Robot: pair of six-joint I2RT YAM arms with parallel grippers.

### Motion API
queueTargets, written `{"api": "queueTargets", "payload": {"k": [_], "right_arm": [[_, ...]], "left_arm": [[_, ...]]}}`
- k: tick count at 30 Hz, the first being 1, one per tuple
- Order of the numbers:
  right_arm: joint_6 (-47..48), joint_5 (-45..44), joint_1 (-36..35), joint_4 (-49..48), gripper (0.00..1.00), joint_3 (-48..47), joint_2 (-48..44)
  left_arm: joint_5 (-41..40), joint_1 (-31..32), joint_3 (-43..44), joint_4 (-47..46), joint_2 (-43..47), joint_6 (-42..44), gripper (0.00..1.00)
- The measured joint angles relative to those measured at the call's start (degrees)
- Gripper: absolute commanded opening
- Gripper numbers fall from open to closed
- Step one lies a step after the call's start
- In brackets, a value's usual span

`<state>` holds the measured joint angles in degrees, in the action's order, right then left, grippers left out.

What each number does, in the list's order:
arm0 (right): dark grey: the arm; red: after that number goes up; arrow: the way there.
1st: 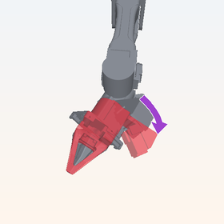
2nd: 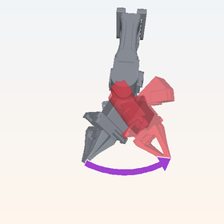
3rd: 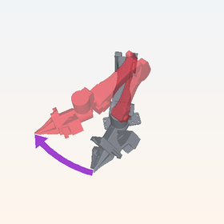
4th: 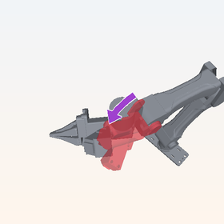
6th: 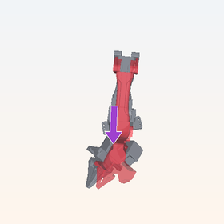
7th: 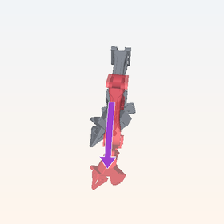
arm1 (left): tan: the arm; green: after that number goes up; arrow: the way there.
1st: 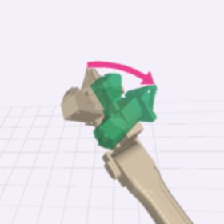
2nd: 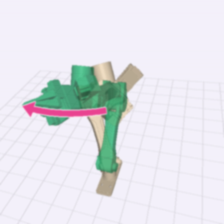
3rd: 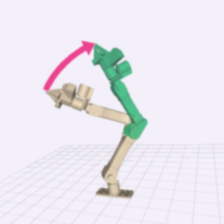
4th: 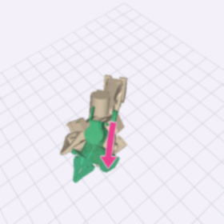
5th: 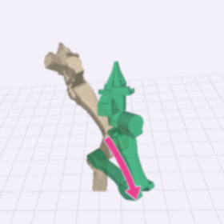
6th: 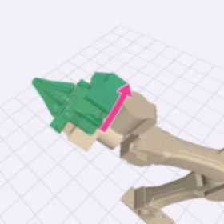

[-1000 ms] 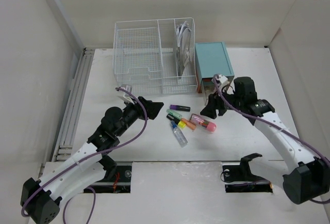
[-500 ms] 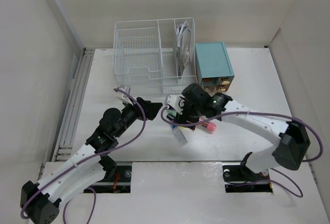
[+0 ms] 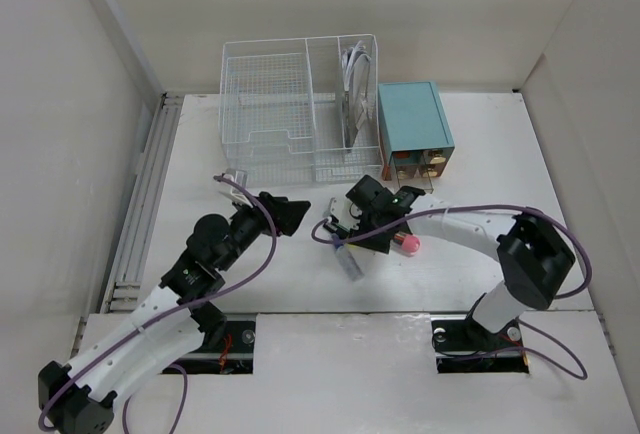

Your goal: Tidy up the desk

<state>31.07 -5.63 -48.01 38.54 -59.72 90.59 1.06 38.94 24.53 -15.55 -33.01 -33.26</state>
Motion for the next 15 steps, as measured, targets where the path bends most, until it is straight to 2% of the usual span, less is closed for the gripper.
{"api": "queueTargets", "payload": {"k": [9, 11, 13, 14, 15], "right_arm": [[-1.9, -1.4, 3.0, -1.8, 0.71, -0.2, 5.2], [-2.2, -1.2, 4.0, -2.4, 0.68, -0.2, 6.6], [-2.4, -1.0, 4.9, -2.6, 0.6, -0.5, 7.6], [-2.5, -0.9, 5.2, -2.6, 0.46, -0.6, 7.7], [-2.7, -0.9, 5.3, -2.6, 0.37, -0.7, 7.7]], "left_arm": [[-0.1, 0.0, -0.6, 0.4, 0.6, 0.0, 0.73], [-0.1, 0.0, -0.6, 0.4, 0.9, 0.0, 0.73], [-0.1, 0.0, -0.6, 0.4, 1.3, 0.0, 0.73], [-0.1, 0.0, -0.7, 0.5, 1.5, 0.0, 0.73], [-0.1, 0.0, -0.7, 0.5, 1.7, 0.0, 0.73]]}}
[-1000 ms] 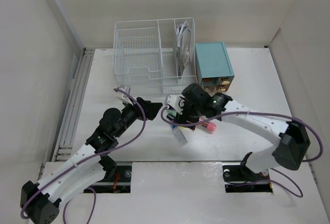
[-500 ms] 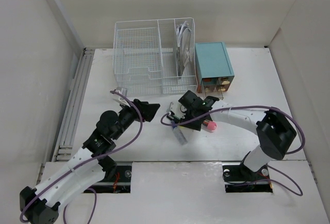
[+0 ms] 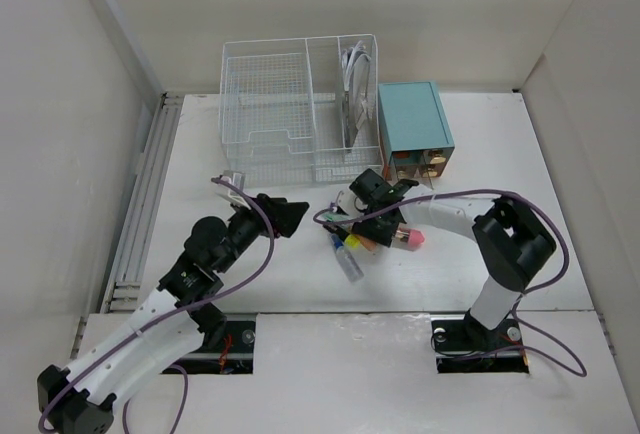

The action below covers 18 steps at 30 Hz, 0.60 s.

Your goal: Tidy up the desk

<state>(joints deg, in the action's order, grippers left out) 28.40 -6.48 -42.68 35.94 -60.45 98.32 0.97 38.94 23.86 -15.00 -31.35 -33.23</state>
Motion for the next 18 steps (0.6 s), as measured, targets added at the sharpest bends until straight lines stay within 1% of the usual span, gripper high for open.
{"api": "queueTargets", "payload": {"k": [1, 2, 6, 8, 11, 14, 16, 18], "right_arm": [[-0.2, 0.1, 0.2, 0.0, 0.29, -0.1, 0.0], [-0.2, 0.5, 0.3, 0.0, 0.17, -0.2, 0.1], [0.4, 2.3, 0.1, 0.7, 0.04, -0.4, -0.1], [1.6, 4.6, -0.7, 2.5, 0.03, -0.9, -0.8], [5.2, 10.8, -2.4, 8.5, 0.03, -4.2, -4.0], [9.6, 17.4, -3.5, 14.1, 0.03, -12.8, -7.6], [12.9, 21.5, -3.3, 15.9, 0.0, -19.0, -9.9], [16.3, 25.0, -2.3, 16.7, 0.0, -23.7, -12.1]], "left_arm": [[0.0, 0.0, 0.0, 0.1, 0.1, 0.0, 0.73], [0.0, 0.0, 0.0, 0.1, 0.3, 0.0, 0.73], [0.0, 0.0, 0.0, 0.5, 0.7, 0.0, 0.73], [0.0, 0.0, 0.0, 0.7, 0.8, 0.0, 0.73], [0.0, 0.0, 0.0, 0.9, 0.8, 0.0, 0.73], [0.0, 0.0, 0.0, 1.3, 0.7, 0.0, 0.73], [0.0, 0.0, 0.0, 1.6, 0.5, 0.0, 0.73], [0.0, 0.0, 0.2, 2.2, 0.0, 0.0, 0.73]]}}
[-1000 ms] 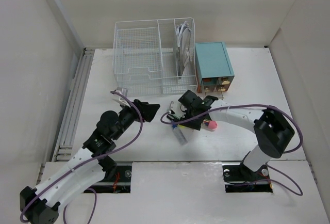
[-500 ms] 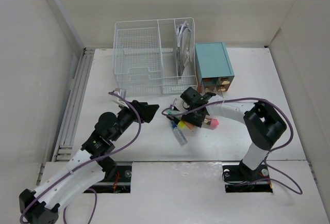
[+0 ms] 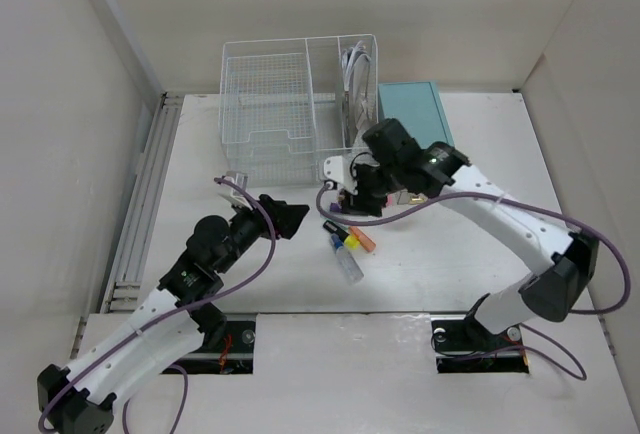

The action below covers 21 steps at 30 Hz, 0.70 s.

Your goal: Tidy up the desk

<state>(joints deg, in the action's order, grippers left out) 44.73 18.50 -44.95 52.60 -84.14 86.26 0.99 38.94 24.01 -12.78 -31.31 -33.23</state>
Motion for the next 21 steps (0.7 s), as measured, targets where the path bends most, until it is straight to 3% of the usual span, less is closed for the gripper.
{"api": "queueTargets", "payload": {"k": [5, 12, 21], "right_arm": [[8.5, 7.2, 6.7, -0.4, 0.0, -2.4, -5.1], [26.4, 16.5, 22.1, -3.0, 0.0, 5.3, -10.0], [52.0, 31.7, 33.8, 10.4, 0.0, -2.4, 2.3]], "left_arm": [[0.0, 0.0, 0.5, 1.0, -0.5, 0.1, 0.74], [0.0, 0.0, 1.9, 1.9, -1.7, 0.4, 0.74], [0.2, 0.0, 2.0, 1.9, -3.7, 0.4, 0.74]]}}
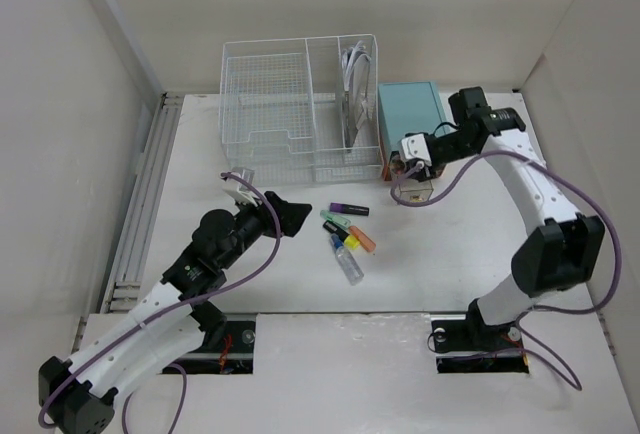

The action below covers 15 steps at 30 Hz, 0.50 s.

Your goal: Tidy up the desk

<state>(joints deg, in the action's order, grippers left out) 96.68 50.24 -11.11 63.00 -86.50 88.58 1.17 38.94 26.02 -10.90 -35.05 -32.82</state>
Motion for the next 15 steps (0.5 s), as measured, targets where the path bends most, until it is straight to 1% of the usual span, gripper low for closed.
{"api": "queueTargets", "payload": {"k": [2, 4, 7, 10, 11, 12, 15], "right_arm": [[5.7, 2.4, 1.9, 4.7, 0.0, -2.0, 3.8], [9.2, 4.0, 3.2, 7.2, 0.0, -3.1, 6.8], [12.5, 5.3, 4.6, 9.7, 0.0, -3.2, 9.3], [14.3, 6.0, 5.1, 11.1, 0.0, -3.2, 9.7], [14.7, 6.3, 5.1, 11.5, 0.02, -3.2, 9.7], [15.0, 6.5, 5.1, 11.8, 0.16, -3.2, 9.7], [15.6, 6.6, 5.1, 12.4, 0.25, -3.8, 10.0]], "left_arm": [[0.1, 0.0, 0.0, 0.0, 0.0, 0.0, 0.74], [0.1, 0.0, 0.0, 0.0, 0.0, 0.0, 0.74], [0.1, 0.0, 0.0, 0.0, 0.0, 0.0, 0.74], [0.1, 0.0, 0.0, 0.0, 0.0, 0.0, 0.74], [0.1, 0.0, 0.0, 0.0, 0.0, 0.0, 0.74], [0.1, 0.0, 0.0, 0.0, 0.0, 0.0, 0.74], [0.1, 0.0, 0.0, 0.0, 0.0, 0.0, 0.74]]}}
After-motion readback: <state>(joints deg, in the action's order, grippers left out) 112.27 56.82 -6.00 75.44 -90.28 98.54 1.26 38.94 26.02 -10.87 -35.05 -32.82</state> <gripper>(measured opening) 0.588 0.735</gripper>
